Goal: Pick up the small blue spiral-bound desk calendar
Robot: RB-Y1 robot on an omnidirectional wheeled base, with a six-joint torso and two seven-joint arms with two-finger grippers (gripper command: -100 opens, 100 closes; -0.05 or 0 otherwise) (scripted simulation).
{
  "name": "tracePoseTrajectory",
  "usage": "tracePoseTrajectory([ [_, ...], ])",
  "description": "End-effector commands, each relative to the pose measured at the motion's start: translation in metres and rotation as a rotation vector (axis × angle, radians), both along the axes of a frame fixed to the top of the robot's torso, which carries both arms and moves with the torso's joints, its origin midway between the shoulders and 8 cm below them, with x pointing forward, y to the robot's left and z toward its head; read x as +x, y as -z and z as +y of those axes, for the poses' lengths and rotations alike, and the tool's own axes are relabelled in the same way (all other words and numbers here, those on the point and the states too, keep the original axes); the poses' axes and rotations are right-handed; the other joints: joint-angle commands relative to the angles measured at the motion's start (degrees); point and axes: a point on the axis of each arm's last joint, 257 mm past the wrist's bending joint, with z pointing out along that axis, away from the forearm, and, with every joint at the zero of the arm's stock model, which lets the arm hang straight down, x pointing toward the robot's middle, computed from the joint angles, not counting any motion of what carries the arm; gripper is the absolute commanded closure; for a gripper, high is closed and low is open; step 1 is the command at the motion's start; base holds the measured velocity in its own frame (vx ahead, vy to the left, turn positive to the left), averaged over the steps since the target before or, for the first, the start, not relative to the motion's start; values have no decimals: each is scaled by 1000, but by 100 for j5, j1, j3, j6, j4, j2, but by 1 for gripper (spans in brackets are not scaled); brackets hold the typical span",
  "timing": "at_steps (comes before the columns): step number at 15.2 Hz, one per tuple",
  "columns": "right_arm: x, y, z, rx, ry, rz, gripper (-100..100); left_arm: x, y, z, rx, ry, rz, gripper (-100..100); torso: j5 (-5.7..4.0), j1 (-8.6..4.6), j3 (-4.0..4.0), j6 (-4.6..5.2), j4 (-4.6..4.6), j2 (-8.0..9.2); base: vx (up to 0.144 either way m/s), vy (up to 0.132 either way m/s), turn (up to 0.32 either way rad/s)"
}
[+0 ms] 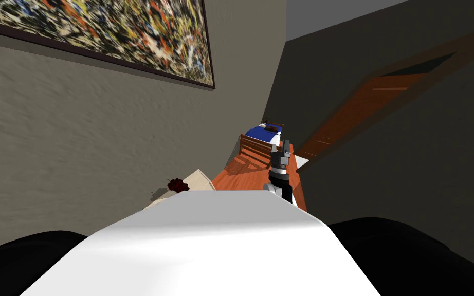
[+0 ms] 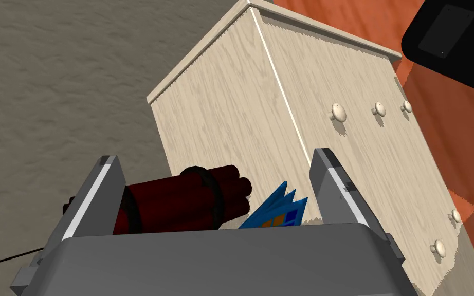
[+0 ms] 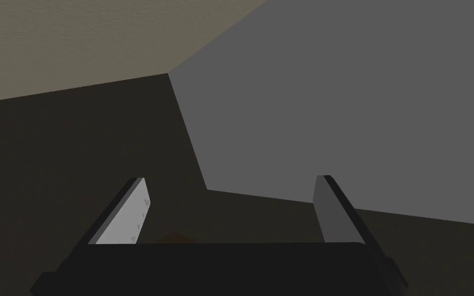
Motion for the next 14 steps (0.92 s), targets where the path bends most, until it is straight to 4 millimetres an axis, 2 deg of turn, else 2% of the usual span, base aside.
tracePoseTrajectory([
  [1,0,0,0,0,0,0,0,-7,6,5,-12,-17,25,-100,0,0,0,0,0,0,24,-8,-86],
  [2,0,0,0,0,0,0,0,-29,19,18,-4,-33,88,-100,1,1,1,-2,1,2,27,-20,-246],
  [4,0,0,0,0,0,0,0,-29,19,18,-15,-42,90,-100,0,-1,2,1,1,3,27,-9,-158],
  [5,0,0,0,0,0,0,0,-51,29,32,-9,-62,151,-100,1,1,2,-3,1,4,31,-11,-160],
  [6,0,0,0,0,0,0,0,-51,29,32,-16,-69,152,-100,0,2,2,1,1,3,37,-12,-209],
  [7,0,0,0,0,0,0,0,-73,38,45,-1,-84,210,-100,1,1,1,0,1,1,45,-12,-303],
  [9,0,0,0,0,0,0,0,-73,38,45,-14,-96,211,-100,1,2,-1,1,0,-2,35,-3,-166],
  [10,0,0,0,0,0,0,0,-94,45,59,-4,-117,266,-100,1,2,0,-3,0,0,34,-13,-178],
  [11,0,0,0,0,0,0,0,-94,45,59,-11,-123,267,-100,0,1,0,0,0,1,35,-15,-196],
  [12,0,0,0,0,0,0,0,-115,50,73,8,-137,318,-100,0,0,0,0,0,0,38,-12,-251],
  [13,0,0,0,0,0,0,0,-115,50,73,-5,-149,319,-100,-1,1,-1,3,0,-1,37,-4,-205],
  [14,0,0,0,0,0,0,0,-135,54,86,12,-164,367,-100,0,2,-1,0,0,-1,41,-5,-216],
])
